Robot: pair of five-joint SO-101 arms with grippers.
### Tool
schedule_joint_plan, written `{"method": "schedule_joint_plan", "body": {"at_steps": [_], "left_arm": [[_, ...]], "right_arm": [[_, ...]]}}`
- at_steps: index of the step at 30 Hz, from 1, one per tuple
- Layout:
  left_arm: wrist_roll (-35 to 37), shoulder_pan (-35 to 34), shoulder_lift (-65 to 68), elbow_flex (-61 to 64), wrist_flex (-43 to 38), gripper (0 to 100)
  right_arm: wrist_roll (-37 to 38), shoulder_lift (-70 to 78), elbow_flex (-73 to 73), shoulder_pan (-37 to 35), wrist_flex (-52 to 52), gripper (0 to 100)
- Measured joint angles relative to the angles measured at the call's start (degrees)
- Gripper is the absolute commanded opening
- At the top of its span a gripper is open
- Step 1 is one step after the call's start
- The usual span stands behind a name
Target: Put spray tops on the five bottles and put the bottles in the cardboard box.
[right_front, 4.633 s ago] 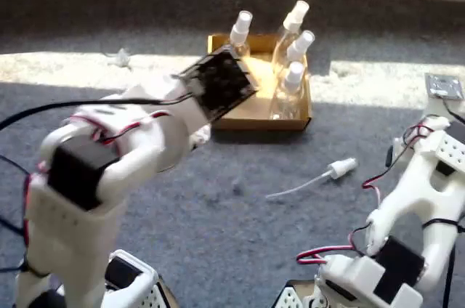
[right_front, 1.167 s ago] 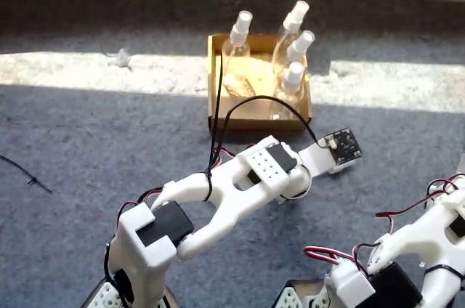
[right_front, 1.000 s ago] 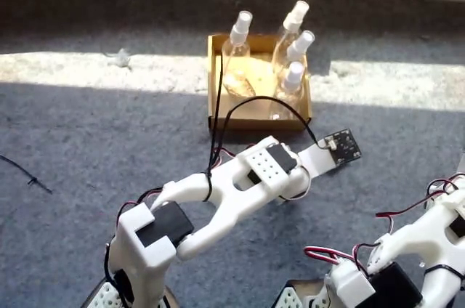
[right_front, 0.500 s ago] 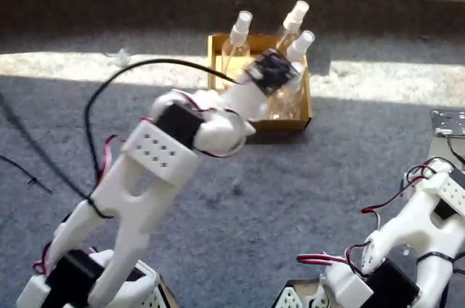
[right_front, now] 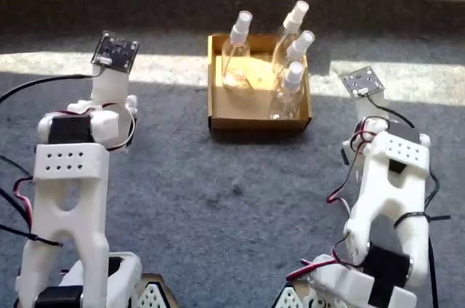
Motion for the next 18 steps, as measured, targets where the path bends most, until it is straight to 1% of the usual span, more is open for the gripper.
{"method": "schedule_joint_plan", "body": {"at_steps": [5,8,11,14,18], "left_arm": [[-1.4,-2.0,-0.1,10.5,-7.4,1],[-1.6,-2.0,-0.2,15.3,-10.3,2],[-1.6,-1.9,-0.2,18.9,-12.0,9],[-1.6,-2.1,-0.2,21.0,-12.6,16],[-1.6,-2.0,-0.2,21.7,-12.6,17]], "right_arm": [[-0.2,12.5,-6.7,-0.9,-2.8,9.1],[-2.5,17.4,-9.5,-0.7,-5.7,11.8],[-3.4,18.5,-10.3,-0.9,-6.2,17.8],[-3.6,18.6,-10.5,-0.8,-6.1,18.9],[-4.4,18.6,-10.5,-0.7,-2.0,19.3]]}}
